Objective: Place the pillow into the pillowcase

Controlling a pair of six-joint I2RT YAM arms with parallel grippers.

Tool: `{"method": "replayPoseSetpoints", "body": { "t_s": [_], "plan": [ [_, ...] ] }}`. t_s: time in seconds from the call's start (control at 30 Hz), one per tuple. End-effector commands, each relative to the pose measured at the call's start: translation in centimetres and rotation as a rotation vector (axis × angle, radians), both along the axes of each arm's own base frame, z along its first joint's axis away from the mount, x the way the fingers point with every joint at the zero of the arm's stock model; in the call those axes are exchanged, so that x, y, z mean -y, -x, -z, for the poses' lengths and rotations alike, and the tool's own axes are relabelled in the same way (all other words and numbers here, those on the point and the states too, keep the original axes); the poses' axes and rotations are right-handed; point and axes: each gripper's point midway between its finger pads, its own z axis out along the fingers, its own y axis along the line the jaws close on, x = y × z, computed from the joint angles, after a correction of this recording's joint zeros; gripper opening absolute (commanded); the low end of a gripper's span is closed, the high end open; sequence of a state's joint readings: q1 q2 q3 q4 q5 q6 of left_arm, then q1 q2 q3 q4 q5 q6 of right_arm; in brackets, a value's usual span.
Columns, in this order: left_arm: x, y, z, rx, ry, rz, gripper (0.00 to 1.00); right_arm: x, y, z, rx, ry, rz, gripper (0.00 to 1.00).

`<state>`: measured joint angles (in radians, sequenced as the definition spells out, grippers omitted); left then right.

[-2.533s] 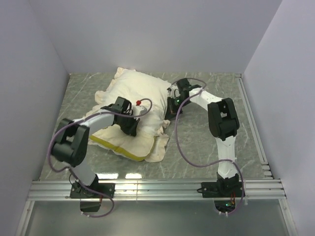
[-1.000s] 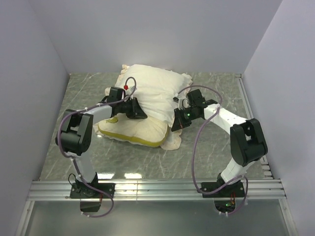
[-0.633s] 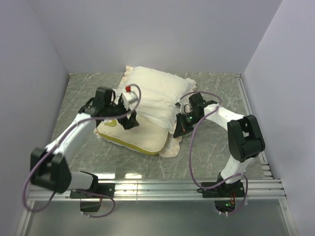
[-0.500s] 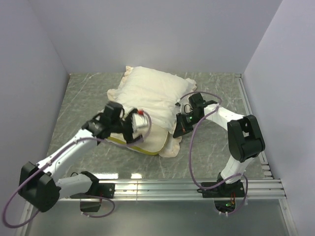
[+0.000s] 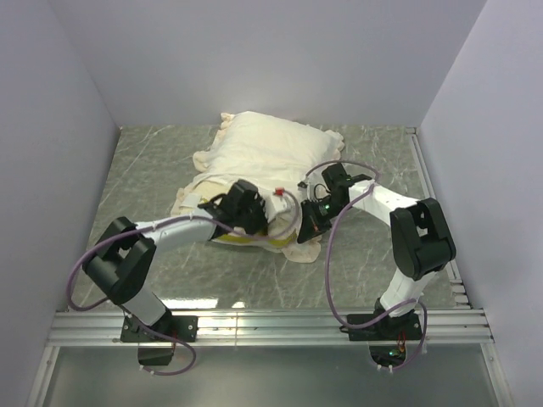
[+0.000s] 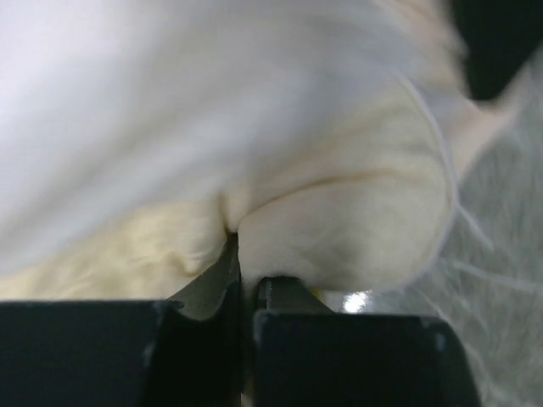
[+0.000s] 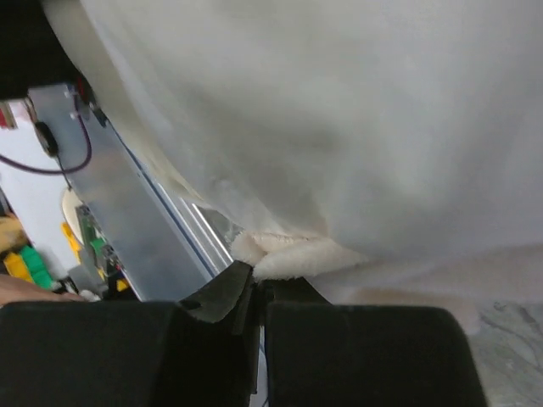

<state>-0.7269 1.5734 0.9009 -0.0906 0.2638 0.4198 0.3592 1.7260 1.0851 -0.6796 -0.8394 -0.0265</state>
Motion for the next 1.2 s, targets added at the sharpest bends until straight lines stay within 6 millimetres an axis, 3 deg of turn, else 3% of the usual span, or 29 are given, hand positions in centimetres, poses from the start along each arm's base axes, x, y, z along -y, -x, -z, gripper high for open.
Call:
{"method": "replayPoseSetpoints", "body": {
  "t_s": [0.0, 0.03, 0.13, 0.2, 0.27, 0.37, 0.5, 0.53, 0.6, 0.63, 0.73, 0.8, 0.83, 0.87, 0.9, 0.93, 0.97, 1.0, 1.03, 1.07, 1.1, 1.13, 1.17],
  "plan": [
    [-0.4, -10.0, -9.6, 0.100, 0.270, -0.366, 0.00, -0.8, 6.0, -3.0, -0.143, -0.090, -0.187, 0.00],
    [-1.3, -11.0, -10.4, 0.065, 0.312, -0.439, 0.00, -0.7, 7.2, -4.5, -0.189, -0.103, -0.212, 0.00],
    [-2.3, -12.3, -12.6, -0.010, 0.390, -0.537, 0.00, -1.5, 7.9, -9.2, -0.173, -0.231, -0.285, 0.00],
    [-2.2, -12.4, -13.4, -0.030, 0.413, -0.543, 0.00, -1.7, 7.6, -10.2, -0.139, -0.271, -0.335, 0.00],
    [-2.0, -11.9, -12.8, -0.038, 0.398, -0.534, 0.00, -1.6, 7.9, -11.6, -0.174, -0.301, -0.354, 0.00],
    [-1.0, -10.7, -9.8, -0.061, 0.347, -0.502, 0.00, -2.5, 6.2, -13.7, -0.191, -0.420, -0.287, 0.00],
    [0.5, -8.1, -3.9, -0.167, 0.276, -0.440, 0.00, -3.1, 6.0, -15.9, -0.179, -0.487, -0.277, 0.00],
    [0.7, -7.7, -3.0, -0.199, 0.274, -0.428, 0.00, -3.2, 6.2, -16.0, -0.178, -0.494, -0.279, 0.09],
    [1.4, -6.4, -0.4, -0.290, 0.245, -0.359, 0.00, -2.6, 6.5, -15.3, -0.164, -0.448, -0.288, 0.28],
    [1.4, -6.1, 0.8, -0.324, 0.223, -0.342, 0.00, -2.2, 6.5, -14.6, -0.157, -0.416, -0.291, 0.32],
    [1.7, -4.0, 1.1, -0.383, 0.200, -0.202, 0.04, 0.1, 5.4, -11.7, -0.129, -0.272, -0.264, 0.43],
    [1.7, -1.9, -0.1, -0.445, 0.219, -0.084, 0.17, 2.3, 3.3, -9.8, -0.121, -0.138, -0.166, 0.45],
    [1.1, -1.9, -1.9, -0.437, 0.248, -0.069, 0.34, 2.6, 1.5, -9.1, -0.048, -0.106, -0.135, 0.46],
    [0.7, -1.5, -3.1, -0.445, 0.271, -0.047, 0.44, 3.2, 0.0, -9.7, 0.035, -0.079, -0.089, 0.47],
    [0.4, 0.0, -4.9, -0.506, 0.314, 0.014, 0.58, 3.8, -1.4, -9.6, 0.082, 0.000, -0.023, 0.54],
    [-1.0, -0.5, -8.1, -0.469, 0.375, 0.002, 0.64, 3.4, -4.1, -10.3, 0.230, 0.007, 0.014, 0.61],
    [-1.7, -0.3, -10.0, -0.475, 0.422, 0.006, 0.69, 3.1, -5.0, -12.3, 0.322, 0.012, 0.075, 0.67],
    [-2.5, -0.1, -12.1, -0.494, 0.470, -0.009, 0.87, 3.1, -6.5, -12.5, 0.427, 0.092, 0.111, 0.76],
    [-4.5, -0.4, -15.3, -0.467, 0.542, -0.043, 0.99, 2.0, -8.5, -14.3, 0.566, 0.086, 0.129, 0.80],
    [-5.6, -0.6, -16.8, -0.464, 0.582, -0.075, 0.99, 1.5, -9.2, -15.2, 0.637, 0.109, 0.136, 0.81],
    [-6.7, -0.7, -18.0, -0.516, 0.628, -0.146, 0.99, -0.8, -8.8, -15.7, 0.696, 0.109, 0.080, 0.82],
    [-9.4, -1.7, -19.7, -0.487, 0.686, -0.231, 0.99, -1.2, -10.0, -16.0, 0.770, 0.174, 0.098, 0.83],
    [-10.8, -2.1, -20.1, -0.505, 0.720, -0.286, 0.99, -2.5, -10.8, -16.2, 0.809, 0.199, 0.080, 0.84]
  ]
}}
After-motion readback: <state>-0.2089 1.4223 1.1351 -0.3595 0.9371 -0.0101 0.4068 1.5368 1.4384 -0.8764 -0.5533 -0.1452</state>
